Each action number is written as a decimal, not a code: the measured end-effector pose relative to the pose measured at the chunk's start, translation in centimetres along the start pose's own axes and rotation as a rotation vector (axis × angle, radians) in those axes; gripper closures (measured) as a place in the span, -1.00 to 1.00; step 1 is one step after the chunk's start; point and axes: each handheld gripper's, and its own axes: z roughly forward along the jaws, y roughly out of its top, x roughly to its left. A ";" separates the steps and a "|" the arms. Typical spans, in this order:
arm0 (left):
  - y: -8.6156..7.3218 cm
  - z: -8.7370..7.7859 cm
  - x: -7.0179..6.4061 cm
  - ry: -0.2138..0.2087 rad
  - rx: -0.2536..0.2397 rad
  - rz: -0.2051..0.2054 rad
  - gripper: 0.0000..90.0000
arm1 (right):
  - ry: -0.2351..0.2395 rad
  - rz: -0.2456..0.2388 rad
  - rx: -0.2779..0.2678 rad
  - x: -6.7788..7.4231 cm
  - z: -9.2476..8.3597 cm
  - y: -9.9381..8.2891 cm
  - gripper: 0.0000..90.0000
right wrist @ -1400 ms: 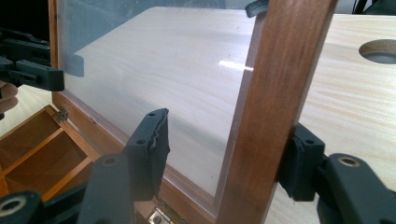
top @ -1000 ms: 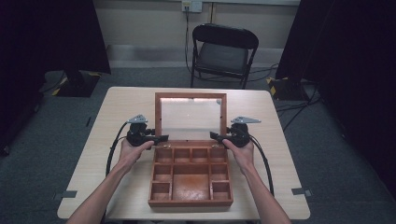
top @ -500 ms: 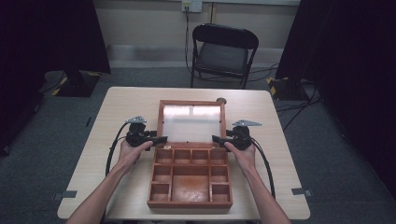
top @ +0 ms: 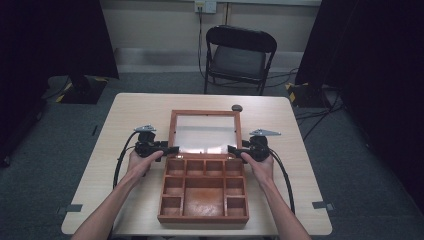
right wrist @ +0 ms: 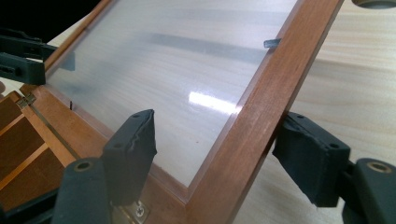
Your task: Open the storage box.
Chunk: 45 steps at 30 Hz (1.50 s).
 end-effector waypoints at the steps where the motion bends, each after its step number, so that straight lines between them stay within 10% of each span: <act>1: 0.0 0.0 0.0 0.011 0.005 -0.001 -0.20 | 0.002 0.006 0.004 -0.1 0.0 0.0 -0.37; 26: -0.3 0.1 0.6 0.028 0.022 -0.042 -0.30 | 0.070 0.153 0.073 -1.3 0.8 -0.9 -0.53; 45: -0.2 -3.4 -0.8 0.115 0.026 0.062 -0.39 | -0.029 0.038 0.026 -0.4 -3.4 -0.2 -0.62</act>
